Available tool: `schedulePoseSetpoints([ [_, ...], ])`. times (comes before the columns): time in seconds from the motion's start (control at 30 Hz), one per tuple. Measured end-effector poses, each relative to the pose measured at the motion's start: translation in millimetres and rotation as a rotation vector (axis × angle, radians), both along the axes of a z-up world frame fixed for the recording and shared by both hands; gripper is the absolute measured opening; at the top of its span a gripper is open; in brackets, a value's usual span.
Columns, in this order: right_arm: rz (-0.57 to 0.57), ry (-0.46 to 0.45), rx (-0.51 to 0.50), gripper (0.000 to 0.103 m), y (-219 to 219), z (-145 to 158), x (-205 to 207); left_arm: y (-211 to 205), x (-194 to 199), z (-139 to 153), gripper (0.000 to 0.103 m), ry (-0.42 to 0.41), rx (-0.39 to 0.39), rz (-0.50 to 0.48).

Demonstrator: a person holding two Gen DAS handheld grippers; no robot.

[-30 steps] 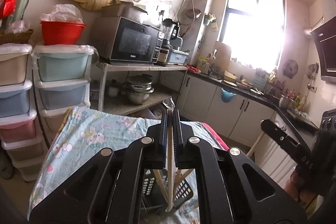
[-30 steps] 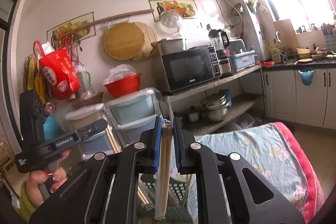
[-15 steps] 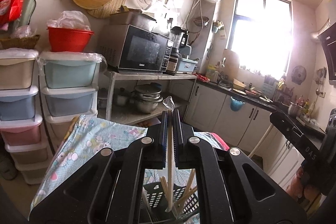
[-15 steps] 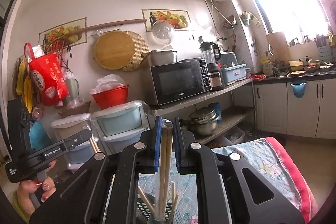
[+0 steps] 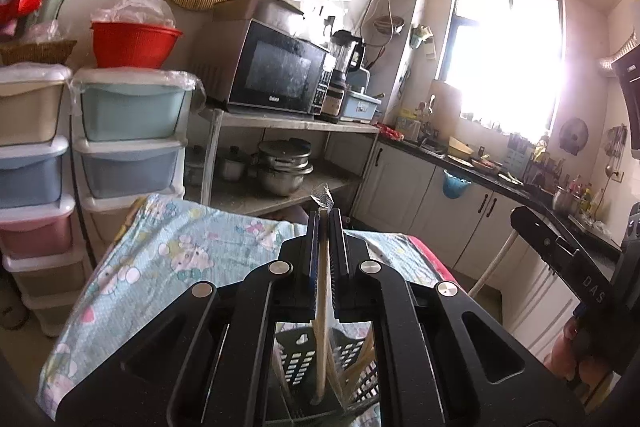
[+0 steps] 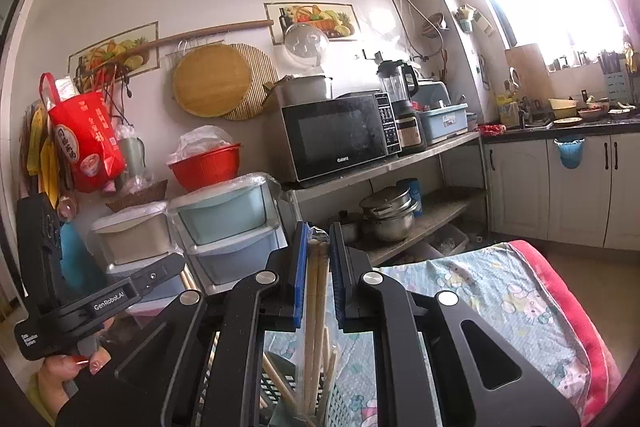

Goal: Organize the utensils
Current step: 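Lower the left gripper's chopstick toward the caddy while the right gripper lowers its own, then open the left gripper into the caddy while the right gripper releases its chopstick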

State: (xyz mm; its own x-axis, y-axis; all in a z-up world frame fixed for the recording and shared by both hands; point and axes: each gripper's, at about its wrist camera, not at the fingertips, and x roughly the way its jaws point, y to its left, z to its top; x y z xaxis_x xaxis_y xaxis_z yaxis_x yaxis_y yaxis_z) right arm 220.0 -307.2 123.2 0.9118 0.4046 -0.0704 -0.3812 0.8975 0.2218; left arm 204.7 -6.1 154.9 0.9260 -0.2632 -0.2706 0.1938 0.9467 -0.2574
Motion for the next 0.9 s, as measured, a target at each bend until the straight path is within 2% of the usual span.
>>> schedulePoseSetpoints([
  [0.23,0.003,0.030,0.001,0.011,0.6,-13.4,1.5,0.7,4.4,-18.7,0.003,0.035,-0.007,0.001],
  [0.7,0.018,0.092,0.003,0.012,-2.6,-34.6,0.0,-1.7,1.3,-35.8,0.003,0.071,-0.013,-0.010],
  [0.9,0.026,0.135,0.004,0.017,-4.0,-46.1,-1.7,-0.7,-1.7,-45.3,0.003,0.098,-0.022,-0.019],
])
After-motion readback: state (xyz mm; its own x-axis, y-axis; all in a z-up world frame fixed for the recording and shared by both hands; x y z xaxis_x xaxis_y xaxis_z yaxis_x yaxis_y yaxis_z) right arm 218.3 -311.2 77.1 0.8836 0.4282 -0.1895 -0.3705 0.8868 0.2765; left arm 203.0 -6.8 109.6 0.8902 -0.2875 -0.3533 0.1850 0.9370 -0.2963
